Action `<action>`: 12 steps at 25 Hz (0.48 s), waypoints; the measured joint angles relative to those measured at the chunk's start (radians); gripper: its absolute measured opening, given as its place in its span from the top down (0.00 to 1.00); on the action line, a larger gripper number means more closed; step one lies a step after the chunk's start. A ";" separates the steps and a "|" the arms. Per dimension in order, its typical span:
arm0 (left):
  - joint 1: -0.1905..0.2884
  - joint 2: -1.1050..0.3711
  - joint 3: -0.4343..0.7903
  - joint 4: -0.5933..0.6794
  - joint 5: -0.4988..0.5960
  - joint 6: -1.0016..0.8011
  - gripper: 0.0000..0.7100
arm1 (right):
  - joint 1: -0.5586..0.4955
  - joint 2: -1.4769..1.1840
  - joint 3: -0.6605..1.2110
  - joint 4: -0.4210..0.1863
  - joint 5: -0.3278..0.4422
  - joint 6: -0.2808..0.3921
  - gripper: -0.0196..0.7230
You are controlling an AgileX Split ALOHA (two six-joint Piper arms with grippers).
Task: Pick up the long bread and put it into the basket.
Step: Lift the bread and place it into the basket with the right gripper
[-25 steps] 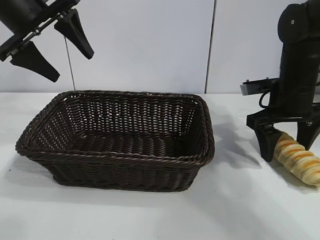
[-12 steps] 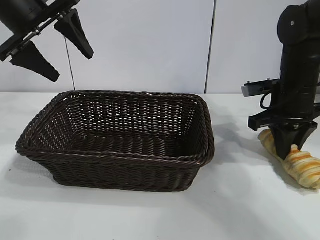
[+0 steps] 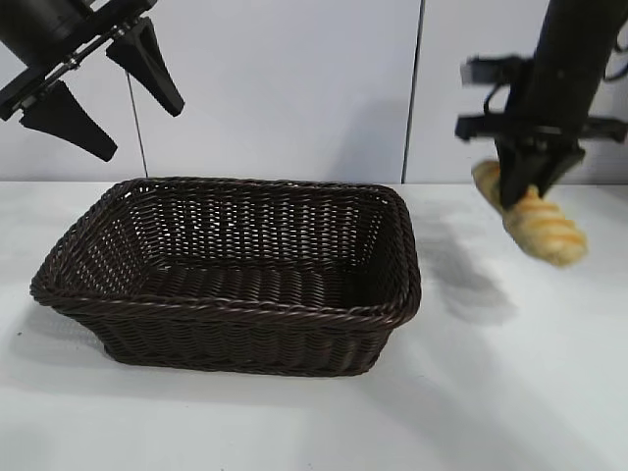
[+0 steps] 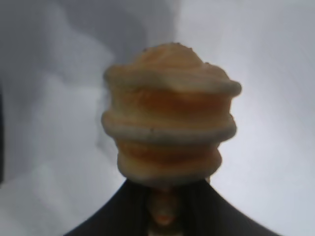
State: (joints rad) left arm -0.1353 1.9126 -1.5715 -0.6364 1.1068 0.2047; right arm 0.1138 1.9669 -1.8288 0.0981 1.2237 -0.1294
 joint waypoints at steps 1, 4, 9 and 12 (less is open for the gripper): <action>0.000 0.000 0.000 0.000 0.000 0.000 0.20 | 0.000 -0.008 0.000 0.008 0.004 -0.006 0.82; 0.000 0.000 0.000 0.000 0.000 0.001 0.20 | 0.009 -0.016 0.000 0.038 0.008 -0.026 0.82; 0.000 0.000 0.000 0.000 0.001 0.001 0.20 | 0.110 -0.017 0.000 0.046 0.010 -0.032 0.82; 0.000 0.000 0.000 0.000 0.001 0.001 0.20 | 0.202 -0.017 0.000 0.052 0.010 -0.032 0.82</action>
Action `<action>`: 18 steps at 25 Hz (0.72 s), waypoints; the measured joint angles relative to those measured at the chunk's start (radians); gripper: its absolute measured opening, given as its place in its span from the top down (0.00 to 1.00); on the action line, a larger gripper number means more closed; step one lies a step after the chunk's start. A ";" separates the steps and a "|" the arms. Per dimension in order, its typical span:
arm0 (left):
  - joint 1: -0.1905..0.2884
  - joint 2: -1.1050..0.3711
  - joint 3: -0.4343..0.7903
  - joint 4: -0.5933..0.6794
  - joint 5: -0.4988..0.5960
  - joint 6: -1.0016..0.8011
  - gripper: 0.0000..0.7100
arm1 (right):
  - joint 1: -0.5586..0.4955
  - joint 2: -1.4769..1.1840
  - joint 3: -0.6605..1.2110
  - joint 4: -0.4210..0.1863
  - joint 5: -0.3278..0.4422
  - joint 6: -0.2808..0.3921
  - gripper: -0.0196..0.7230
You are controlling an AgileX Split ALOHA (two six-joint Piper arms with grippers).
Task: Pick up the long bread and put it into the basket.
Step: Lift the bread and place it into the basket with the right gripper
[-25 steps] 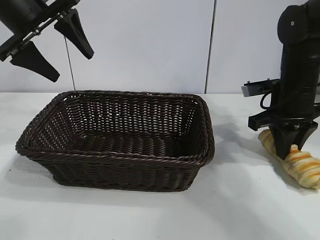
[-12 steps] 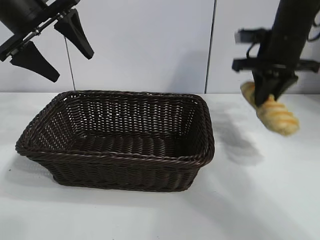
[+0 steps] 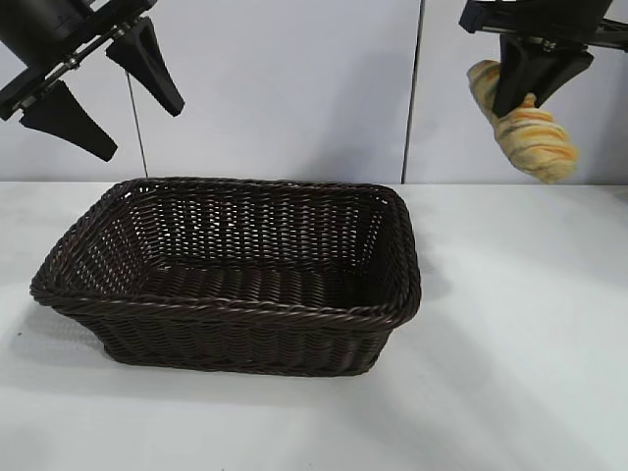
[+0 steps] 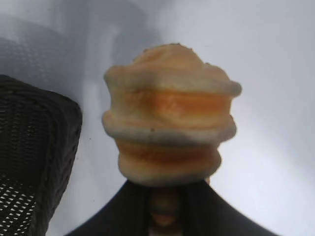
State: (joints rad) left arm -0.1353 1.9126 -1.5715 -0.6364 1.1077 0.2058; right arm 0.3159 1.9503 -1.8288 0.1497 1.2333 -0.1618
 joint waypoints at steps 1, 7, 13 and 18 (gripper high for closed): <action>0.000 0.000 0.000 0.000 0.000 0.000 0.20 | 0.033 0.000 0.000 0.001 0.000 0.000 0.82; 0.000 0.000 0.000 0.000 0.000 0.001 0.20 | 0.192 0.012 0.000 0.008 -0.061 0.000 0.82; 0.000 0.000 0.000 0.000 0.000 0.001 0.20 | 0.255 0.096 0.000 0.015 -0.119 0.000 0.82; 0.000 0.000 0.000 -0.001 0.001 0.001 0.20 | 0.255 0.162 0.000 0.012 -0.172 0.000 0.81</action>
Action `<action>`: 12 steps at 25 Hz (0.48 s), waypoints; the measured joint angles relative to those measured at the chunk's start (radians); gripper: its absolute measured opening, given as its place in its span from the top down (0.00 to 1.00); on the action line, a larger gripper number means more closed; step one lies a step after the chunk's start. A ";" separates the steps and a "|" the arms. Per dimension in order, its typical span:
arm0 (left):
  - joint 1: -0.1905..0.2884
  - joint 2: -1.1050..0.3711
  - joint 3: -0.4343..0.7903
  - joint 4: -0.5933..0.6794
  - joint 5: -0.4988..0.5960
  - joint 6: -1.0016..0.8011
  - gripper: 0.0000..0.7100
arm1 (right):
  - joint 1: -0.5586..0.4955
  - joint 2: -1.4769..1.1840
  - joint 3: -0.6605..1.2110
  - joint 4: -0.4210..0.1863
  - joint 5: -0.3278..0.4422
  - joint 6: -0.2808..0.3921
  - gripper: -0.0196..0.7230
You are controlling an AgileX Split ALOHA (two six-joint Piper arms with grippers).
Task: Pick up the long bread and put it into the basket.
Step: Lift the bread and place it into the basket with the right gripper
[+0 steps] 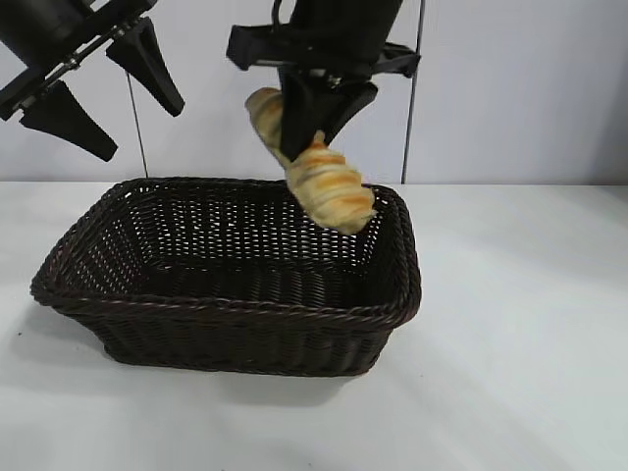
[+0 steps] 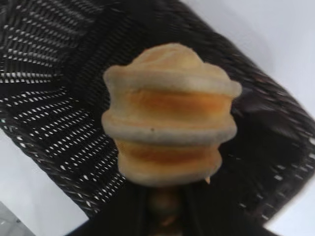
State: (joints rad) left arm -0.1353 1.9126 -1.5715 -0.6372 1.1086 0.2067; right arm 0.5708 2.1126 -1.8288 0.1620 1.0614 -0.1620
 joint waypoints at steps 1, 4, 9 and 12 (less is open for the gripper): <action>0.000 0.000 0.000 0.000 0.002 0.000 0.20 | 0.000 0.006 0.000 0.000 -0.006 0.000 0.80; 0.000 0.000 0.000 0.000 0.005 0.000 0.20 | 0.000 0.007 0.000 0.011 -0.009 0.000 0.61; 0.000 0.000 0.000 0.001 0.006 0.000 0.20 | 0.000 -0.020 0.000 0.016 -0.009 -0.019 0.29; 0.000 0.000 0.000 0.003 0.008 0.000 0.20 | -0.007 -0.048 -0.021 0.017 0.005 -0.019 0.26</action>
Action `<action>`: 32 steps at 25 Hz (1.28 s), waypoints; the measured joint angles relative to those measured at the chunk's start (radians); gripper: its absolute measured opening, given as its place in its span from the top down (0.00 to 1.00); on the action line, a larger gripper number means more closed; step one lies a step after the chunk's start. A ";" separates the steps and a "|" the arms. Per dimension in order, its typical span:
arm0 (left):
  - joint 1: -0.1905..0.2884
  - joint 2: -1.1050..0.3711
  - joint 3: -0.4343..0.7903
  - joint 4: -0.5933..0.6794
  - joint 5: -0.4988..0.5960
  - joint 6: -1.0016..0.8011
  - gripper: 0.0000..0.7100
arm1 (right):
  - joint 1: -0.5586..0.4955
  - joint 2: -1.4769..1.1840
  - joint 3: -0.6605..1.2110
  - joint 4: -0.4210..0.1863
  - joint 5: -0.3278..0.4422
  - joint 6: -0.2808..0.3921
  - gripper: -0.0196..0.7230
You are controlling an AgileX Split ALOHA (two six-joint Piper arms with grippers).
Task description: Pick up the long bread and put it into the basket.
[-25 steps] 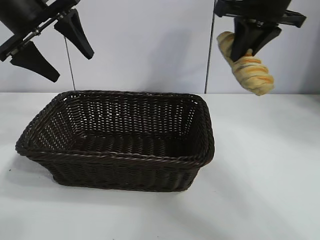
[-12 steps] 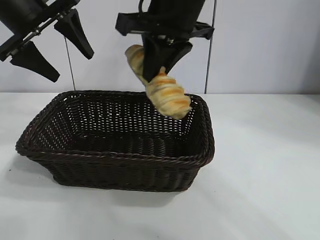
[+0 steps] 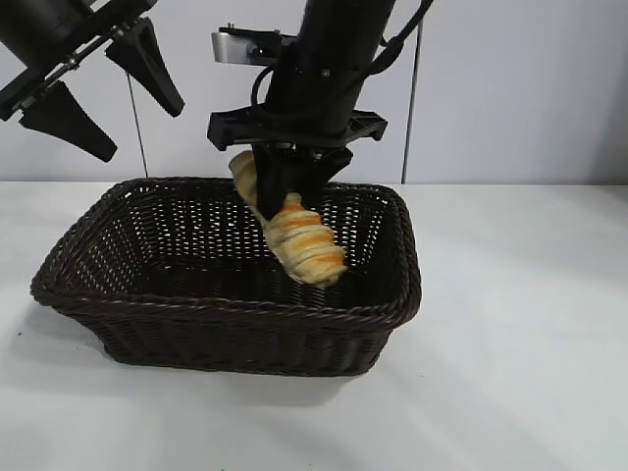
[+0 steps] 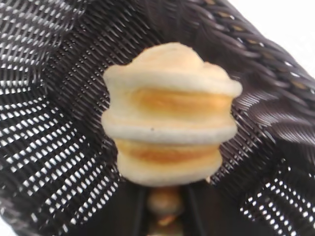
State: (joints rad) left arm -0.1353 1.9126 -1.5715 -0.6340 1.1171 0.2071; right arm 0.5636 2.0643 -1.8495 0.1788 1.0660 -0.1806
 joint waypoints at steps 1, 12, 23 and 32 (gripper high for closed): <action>0.000 0.000 0.000 0.000 0.001 0.000 0.20 | -0.007 -0.005 -0.011 0.001 0.014 0.000 0.26; 0.000 0.000 0.000 0.000 0.003 0.000 0.20 | -0.182 -0.025 -0.227 0.038 0.170 -0.001 0.25; 0.000 0.000 0.000 0.000 0.004 0.000 0.20 | -0.250 -0.027 -0.229 0.102 0.173 -0.012 0.25; 0.000 0.000 0.000 0.000 0.004 0.000 0.20 | -0.250 -0.027 -0.229 0.114 0.173 -0.014 0.25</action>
State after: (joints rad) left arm -0.1353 1.9126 -1.5715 -0.6338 1.1210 0.2071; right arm 0.3139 2.0373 -2.0781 0.2927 1.2393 -0.1948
